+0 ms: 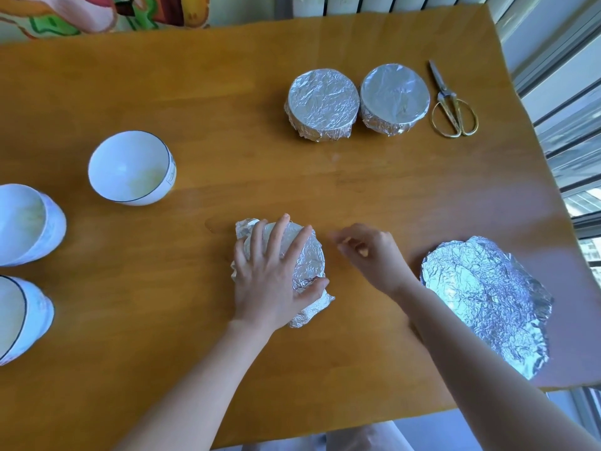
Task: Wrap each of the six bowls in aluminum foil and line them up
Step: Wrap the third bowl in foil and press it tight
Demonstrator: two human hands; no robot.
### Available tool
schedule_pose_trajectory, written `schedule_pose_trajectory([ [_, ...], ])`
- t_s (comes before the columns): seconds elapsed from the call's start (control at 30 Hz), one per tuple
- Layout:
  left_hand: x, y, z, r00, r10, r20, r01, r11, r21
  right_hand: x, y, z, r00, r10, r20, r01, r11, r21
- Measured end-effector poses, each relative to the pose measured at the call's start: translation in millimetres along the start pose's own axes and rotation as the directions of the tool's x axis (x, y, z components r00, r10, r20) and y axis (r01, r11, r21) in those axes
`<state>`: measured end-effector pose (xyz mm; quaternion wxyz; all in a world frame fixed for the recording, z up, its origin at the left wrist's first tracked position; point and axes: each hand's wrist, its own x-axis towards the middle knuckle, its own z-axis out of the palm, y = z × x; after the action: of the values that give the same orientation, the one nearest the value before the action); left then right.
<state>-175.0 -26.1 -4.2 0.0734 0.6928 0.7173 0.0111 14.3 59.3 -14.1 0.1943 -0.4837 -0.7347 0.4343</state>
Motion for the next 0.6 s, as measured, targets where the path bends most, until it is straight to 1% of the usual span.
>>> schedule_pose_trajectory([
  [0.03,0,0,0,1.000,0.000,0.000,0.000,1.000,-0.003,3,-3,-2,0.999,-0.011,-0.035,0.012,1.000,0.027],
  [0.07,0,0,0,1.000,-0.002,0.002,0.002,1.000,-0.004,5,-6,0,0.999,-0.021,-0.033,0.022,0.998,0.053],
  [0.13,0,0,-1,1.000,-0.008,0.015,0.008,1.000,-0.008,6,-14,10,0.998,-0.020,0.055,0.016,0.997,0.070],
  [0.17,-1,0,-1,1.000,-0.008,0.021,0.008,1.000,-0.014,6,-17,16,0.997,-0.008,0.072,0.003,0.998,0.069],
  [0.2,-1,0,-1,1.000,-0.005,0.027,0.006,1.000,-0.019,5,-18,19,0.999,0.018,0.038,-0.021,0.997,0.076],
  [0.23,-1,0,-1,1.000,-0.004,0.027,0.005,1.000,-0.023,6,-19,22,0.998,0.041,-0.037,-0.038,0.996,0.080],
  [0.3,0,0,-1,1.000,0.001,0.018,0.000,0.999,-0.033,8,-22,25,0.978,0.019,-0.206,-0.005,0.998,0.065],
  [0.33,-1,0,-2,1.000,0.000,0.015,0.000,0.999,-0.038,9,-26,27,0.969,-0.005,-0.246,0.025,0.997,0.075],
  [0.37,-1,0,-1,1.000,-0.003,0.014,0.004,0.999,-0.042,10,-32,32,0.968,-0.022,-0.248,0.048,0.994,0.099],
  [0.47,-2,0,-1,1.000,-0.011,0.002,0.011,0.997,-0.075,10,-52,52,0.983,-0.047,-0.177,0.077,0.983,0.168],
  [0.6,-5,-3,-1,0.998,0.016,-0.054,-0.023,0.989,-0.143,5,-51,69,0.982,-0.042,-0.186,0.068,0.989,0.132],
])
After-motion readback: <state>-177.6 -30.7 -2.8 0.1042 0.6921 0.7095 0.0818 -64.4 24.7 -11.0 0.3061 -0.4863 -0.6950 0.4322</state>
